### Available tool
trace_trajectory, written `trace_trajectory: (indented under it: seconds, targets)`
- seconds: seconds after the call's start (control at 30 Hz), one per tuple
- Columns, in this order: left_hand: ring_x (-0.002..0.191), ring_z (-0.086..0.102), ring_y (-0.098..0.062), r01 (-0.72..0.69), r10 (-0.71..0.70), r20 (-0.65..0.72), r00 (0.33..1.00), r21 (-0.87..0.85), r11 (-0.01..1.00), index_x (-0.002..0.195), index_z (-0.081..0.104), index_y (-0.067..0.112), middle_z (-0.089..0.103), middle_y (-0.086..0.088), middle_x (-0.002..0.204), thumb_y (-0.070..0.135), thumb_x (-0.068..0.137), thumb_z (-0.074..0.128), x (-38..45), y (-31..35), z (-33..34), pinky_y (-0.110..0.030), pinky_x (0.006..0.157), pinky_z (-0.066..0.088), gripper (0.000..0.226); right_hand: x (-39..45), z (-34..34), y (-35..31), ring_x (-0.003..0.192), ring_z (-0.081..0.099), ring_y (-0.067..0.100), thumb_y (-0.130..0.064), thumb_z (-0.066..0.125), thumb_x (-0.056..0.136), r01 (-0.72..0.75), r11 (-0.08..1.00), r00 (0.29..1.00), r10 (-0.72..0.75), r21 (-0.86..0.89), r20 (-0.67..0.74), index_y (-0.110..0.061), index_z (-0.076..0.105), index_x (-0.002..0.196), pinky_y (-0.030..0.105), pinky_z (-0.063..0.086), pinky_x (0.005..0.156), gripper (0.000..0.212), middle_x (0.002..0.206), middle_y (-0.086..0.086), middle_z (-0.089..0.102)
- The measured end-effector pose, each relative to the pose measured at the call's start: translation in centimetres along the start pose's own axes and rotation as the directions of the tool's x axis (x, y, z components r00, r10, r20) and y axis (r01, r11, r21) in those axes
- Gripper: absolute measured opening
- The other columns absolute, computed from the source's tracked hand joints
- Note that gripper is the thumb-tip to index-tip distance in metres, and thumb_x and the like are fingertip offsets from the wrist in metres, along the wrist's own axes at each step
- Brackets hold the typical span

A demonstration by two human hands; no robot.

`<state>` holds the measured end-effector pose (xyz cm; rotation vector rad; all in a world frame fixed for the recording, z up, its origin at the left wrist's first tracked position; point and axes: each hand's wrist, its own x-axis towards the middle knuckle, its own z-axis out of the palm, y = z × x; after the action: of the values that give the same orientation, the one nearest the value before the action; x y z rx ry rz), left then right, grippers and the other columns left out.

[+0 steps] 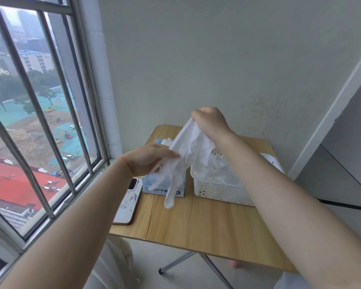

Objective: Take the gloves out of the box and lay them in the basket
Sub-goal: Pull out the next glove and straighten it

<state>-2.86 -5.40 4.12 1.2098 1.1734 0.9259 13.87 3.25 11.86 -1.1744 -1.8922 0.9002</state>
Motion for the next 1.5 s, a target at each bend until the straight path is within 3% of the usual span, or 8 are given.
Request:
trace_trajectory:
  seconds: [0.17,0.37,0.53,0.7,0.8,1.03,1.13,1.5]
  targets:
    - [0.086,0.063,-0.023,0.006,-0.013,-0.024,1.000,-0.257,0.966,0.108,0.067,0.003,0.066,-0.013,0.097,0.028,0.083,0.073,0.1,-1.2,-2.1,-0.036,0.086,0.053,0.036,0.8,-0.9,1.6,0.056,0.038,0.020,-0.012,0.039,0.085,-0.273,0.961,0.962,0.272,0.036,0.035,-0.017,0.037,0.067,0.021,0.028,0.051,0.019,0.064,0.001,0.037]
    - [0.062,0.057,-0.018,0.059,-0.108,-0.141,0.984,-0.315,0.947,0.088,0.063,0.006,0.056,-0.008,0.073,0.027,0.091,0.062,3.0,-0.3,-1.2,-0.028,0.063,0.047,0.022,0.4,-2.8,5.1,0.054,0.058,0.024,0.006,0.035,0.091,-0.486,0.830,0.873,0.444,0.272,0.203,-0.005,0.053,0.070,0.030,0.049,0.054,0.030,0.060,0.008,0.057]
    - [0.066,0.061,-0.014,0.113,-0.061,-0.347,0.936,0.130,0.985,0.091,0.069,0.011,0.064,-0.007,0.083,0.021,0.091,0.064,7.6,1.1,1.2,-0.024,0.063,0.050,0.010,0.3,-5.1,8.9,0.035,0.040,0.015,0.007,0.032,0.091,-0.556,0.780,0.831,0.516,0.285,0.209,-0.011,0.045,0.067,0.013,0.026,0.038,0.033,0.047,0.005,0.047]
    - [0.074,0.059,-0.019,0.164,0.148,-0.410,0.900,0.634,0.756,0.083,0.064,0.022,0.062,0.000,0.085,0.025,0.080,0.074,13.0,1.3,5.6,-0.025,0.068,0.049,0.011,-0.4,-7.8,13.9,0.054,0.034,0.015,0.011,0.036,0.088,-0.590,0.807,0.807,0.586,0.040,0.077,-0.007,0.050,0.080,0.013,0.025,0.041,0.025,0.069,0.007,0.040]
    - [0.075,0.059,-0.018,0.170,0.193,-0.354,0.915,0.772,0.612,0.089,0.064,0.024,0.062,-0.001,0.093,0.030,0.077,0.076,15.4,1.4,7.5,-0.026,0.067,0.048,0.018,-1.0,-9.4,16.3,0.069,0.052,0.024,-0.005,0.035,0.098,-0.491,0.838,0.868,0.493,-0.238,-0.053,-0.004,0.046,0.130,0.022,0.036,0.047,0.033,0.091,0.015,0.054]
    - [0.113,0.054,-0.026,0.040,0.458,-0.135,0.879,0.976,0.212,0.116,0.063,0.024,0.058,-0.003,0.117,0.032,0.089,0.065,16.5,0.5,10.5,-0.038,0.094,0.045,0.029,-1.3,-10.1,19.2,0.090,0.062,0.029,0.004,0.037,0.093,-0.156,0.578,0.985,0.149,-0.801,-0.085,-0.006,0.019,0.152,0.031,0.037,0.055,0.062,0.114,0.013,0.063]
    - [0.119,0.050,-0.022,-0.147,0.382,0.021,0.924,0.941,0.304,0.115,0.065,0.027,0.058,0.000,0.121,0.044,0.090,0.063,15.9,-0.4,12.9,-0.042,0.102,0.040,0.030,-1.3,-9.7,19.7,0.098,0.062,0.028,0.003,0.039,0.093,-0.078,0.507,0.991,0.132,-0.858,-0.012,-0.005,0.030,0.145,0.032,0.039,0.063,0.054,0.114,0.013,0.063]
    - [0.141,0.024,-0.020,0.003,-0.075,0.024,0.997,0.943,0.334,0.143,0.039,0.038,0.033,0.006,0.150,0.036,0.076,0.077,14.3,-0.8,10.1,-0.046,0.117,0.027,0.077,-1.1,-9.3,20.8,0.098,0.065,0.024,0.004,0.048,0.088,-0.025,0.373,0.986,0.160,-0.928,0.038,-0.005,0.034,0.145,0.031,0.042,0.065,0.059,0.113,0.008,0.065]
